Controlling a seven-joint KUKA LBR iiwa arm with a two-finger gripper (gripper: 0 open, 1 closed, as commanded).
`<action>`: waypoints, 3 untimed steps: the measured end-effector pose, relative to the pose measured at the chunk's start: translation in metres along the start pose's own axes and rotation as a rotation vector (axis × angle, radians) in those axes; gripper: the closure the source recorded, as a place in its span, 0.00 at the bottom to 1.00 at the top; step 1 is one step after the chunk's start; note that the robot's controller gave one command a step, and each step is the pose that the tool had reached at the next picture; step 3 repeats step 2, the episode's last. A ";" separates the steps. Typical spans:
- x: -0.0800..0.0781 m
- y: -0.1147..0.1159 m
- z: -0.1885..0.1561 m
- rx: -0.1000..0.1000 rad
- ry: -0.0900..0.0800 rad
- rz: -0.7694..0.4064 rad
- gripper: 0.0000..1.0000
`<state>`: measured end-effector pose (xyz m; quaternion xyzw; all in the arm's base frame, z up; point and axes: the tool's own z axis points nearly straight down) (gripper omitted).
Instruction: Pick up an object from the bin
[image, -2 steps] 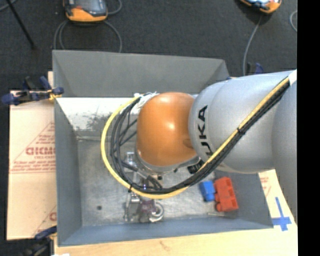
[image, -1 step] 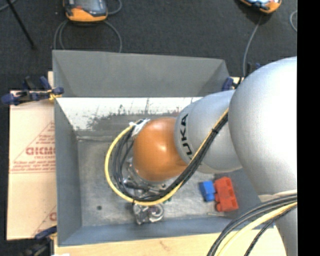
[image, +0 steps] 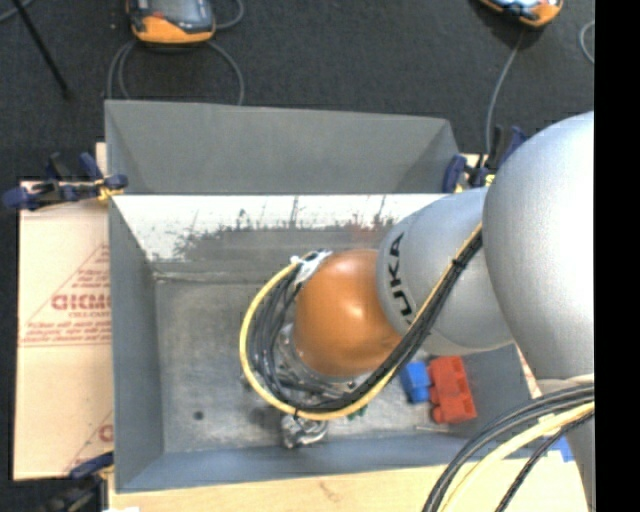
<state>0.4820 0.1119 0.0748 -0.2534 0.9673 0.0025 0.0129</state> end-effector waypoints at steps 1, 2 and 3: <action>0.000 0.000 0.001 0.000 0.004 0.002 1.00; -0.008 -0.038 -0.148 0.003 0.015 -0.058 1.00; -0.008 -0.038 -0.148 0.003 0.015 -0.058 1.00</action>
Offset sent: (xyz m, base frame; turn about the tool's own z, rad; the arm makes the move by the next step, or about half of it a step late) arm 0.0000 0.0000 0.0000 0.0000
